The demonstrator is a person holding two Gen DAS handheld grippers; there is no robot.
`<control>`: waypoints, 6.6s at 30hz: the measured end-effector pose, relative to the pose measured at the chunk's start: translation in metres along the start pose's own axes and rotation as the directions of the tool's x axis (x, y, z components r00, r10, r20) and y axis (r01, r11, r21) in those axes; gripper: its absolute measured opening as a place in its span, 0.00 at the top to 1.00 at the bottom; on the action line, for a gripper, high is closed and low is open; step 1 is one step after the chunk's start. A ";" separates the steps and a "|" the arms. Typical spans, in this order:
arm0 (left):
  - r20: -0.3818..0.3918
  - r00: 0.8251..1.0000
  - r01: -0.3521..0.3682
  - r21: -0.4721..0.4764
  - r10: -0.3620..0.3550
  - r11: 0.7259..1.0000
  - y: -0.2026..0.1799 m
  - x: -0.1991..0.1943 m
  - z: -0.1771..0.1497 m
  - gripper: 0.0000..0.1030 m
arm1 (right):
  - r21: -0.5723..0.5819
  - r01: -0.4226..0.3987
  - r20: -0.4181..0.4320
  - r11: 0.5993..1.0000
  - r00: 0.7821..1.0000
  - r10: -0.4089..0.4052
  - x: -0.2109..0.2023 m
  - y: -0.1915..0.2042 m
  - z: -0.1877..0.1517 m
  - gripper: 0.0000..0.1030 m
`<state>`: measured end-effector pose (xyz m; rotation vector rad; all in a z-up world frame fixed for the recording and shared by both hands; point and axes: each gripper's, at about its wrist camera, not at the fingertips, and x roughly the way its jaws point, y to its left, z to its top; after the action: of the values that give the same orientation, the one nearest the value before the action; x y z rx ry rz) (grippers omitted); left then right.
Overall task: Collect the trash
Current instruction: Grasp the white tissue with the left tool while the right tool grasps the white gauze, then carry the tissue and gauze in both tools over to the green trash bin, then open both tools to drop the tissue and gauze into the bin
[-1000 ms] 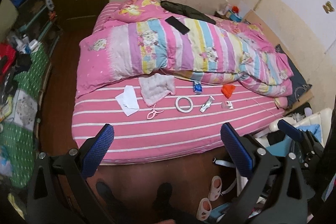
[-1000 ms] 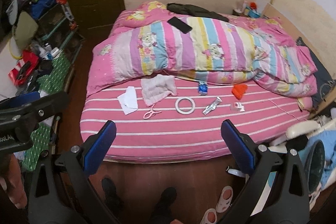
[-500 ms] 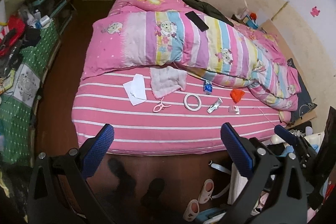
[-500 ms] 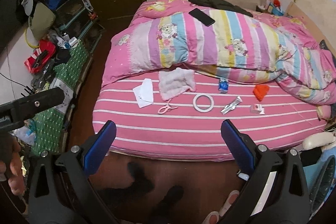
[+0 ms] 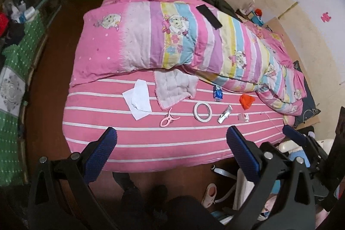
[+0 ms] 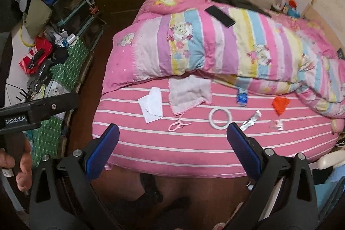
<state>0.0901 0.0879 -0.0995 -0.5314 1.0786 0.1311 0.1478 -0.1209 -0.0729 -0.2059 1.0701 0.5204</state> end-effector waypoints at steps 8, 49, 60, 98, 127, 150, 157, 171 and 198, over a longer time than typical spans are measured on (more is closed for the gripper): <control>-0.056 0.998 -0.032 -0.008 0.032 0.999 0.025 0.072 0.017 0.05 | -0.082 0.010 -0.041 0.997 0.999 -0.014 0.076 -0.001 0.030 0.04; -0.292 0.929 -0.277 -0.140 0.228 0.951 0.106 0.436 0.026 0.25 | -0.215 -0.039 -0.380 0.976 0.924 -0.047 0.479 -0.075 0.037 0.16; -0.311 0.907 -0.331 -0.113 0.283 0.937 0.112 0.422 0.025 0.95 | -0.245 -0.084 -0.347 0.966 0.938 -0.007 0.467 -0.062 0.026 0.90; -0.107 0.981 -0.145 0.151 0.162 0.978 -0.015 0.120 0.080 0.98 | 0.051 -0.044 0.027 0.998 0.999 0.043 0.119 -0.032 0.082 0.94; -0.109 0.976 0.213 0.640 -0.188 0.738 -0.234 -0.019 -0.023 0.98 | 0.495 0.257 0.190 0.830 0.900 -0.393 -0.157 -0.092 -0.084 0.94; -0.240 0.941 0.328 0.819 -0.238 0.471 -0.488 0.010 -0.162 0.98 | 0.716 0.318 0.121 0.622 0.820 -0.559 -0.262 -0.297 -0.221 0.94; -0.280 0.933 0.352 0.846 -0.227 0.401 -0.573 0.026 -0.208 0.98 | 0.767 0.320 0.081 0.556 0.812 -0.579 -0.281 -0.366 -0.263 0.94; -0.369 0.911 0.408 0.871 -0.183 0.275 -0.713 0.070 -0.326 0.98 | 0.831 0.363 -0.053 0.422 0.806 -0.590 -0.307 -0.477 -0.374 0.94; -0.310 0.951 0.309 0.942 -0.013 0.133 -0.800 0.180 -0.440 0.98 | 0.872 0.380 -0.197 0.308 0.850 -0.489 -0.253 -0.582 -0.478 0.94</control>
<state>0.1063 -0.8416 -0.1355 0.6323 1.0688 -0.8851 -0.0285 -0.8935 -0.1292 0.4917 0.9950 -0.6037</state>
